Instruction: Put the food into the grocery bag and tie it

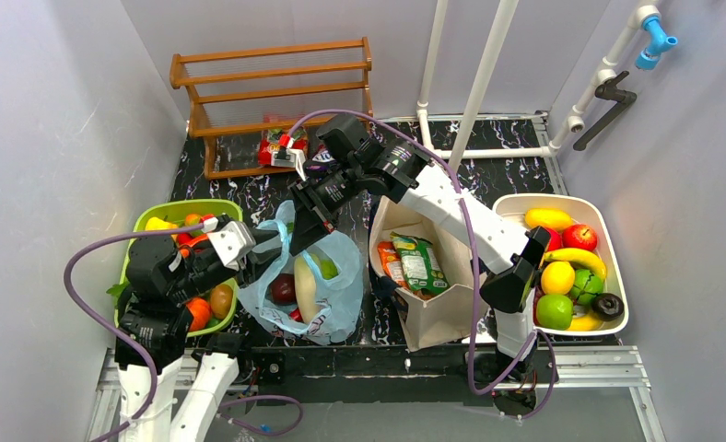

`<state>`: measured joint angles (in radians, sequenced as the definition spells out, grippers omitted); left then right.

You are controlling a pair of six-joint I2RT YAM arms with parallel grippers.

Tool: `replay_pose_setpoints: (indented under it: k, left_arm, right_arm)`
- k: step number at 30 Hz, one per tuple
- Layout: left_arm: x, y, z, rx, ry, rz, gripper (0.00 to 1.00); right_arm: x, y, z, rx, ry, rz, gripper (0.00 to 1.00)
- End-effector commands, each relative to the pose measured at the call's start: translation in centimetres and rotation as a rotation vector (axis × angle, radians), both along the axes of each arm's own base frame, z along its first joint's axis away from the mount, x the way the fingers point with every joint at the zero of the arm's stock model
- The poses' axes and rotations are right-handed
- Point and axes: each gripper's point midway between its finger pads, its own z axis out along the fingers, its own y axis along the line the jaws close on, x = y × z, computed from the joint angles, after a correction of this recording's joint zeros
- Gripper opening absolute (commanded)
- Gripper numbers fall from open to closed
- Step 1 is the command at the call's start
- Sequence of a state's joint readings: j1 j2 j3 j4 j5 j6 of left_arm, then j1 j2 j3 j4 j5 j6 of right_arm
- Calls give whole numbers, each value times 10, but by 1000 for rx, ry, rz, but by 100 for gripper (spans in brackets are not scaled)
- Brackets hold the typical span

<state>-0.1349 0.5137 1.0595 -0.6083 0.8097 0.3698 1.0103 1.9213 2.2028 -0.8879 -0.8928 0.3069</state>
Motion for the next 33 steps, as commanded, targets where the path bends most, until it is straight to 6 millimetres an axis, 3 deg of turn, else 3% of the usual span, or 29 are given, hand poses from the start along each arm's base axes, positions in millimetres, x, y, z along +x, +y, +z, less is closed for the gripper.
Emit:
replay_pose_setpoints:
  k: [1,26,33]
  left_arm:
    - [-1,-11,-4,-7,-13,-90,34]
    - [17,-22,-2,-129,-71,-108,38]
    - [20,-24,5,-182,-94,-107,28]
  right_arm:
    - [-5,1,19,70,-26,33,1]
    - [-17,-3,32,117,40,82,1]
    - [-19,-3,29,114,50,84,1]
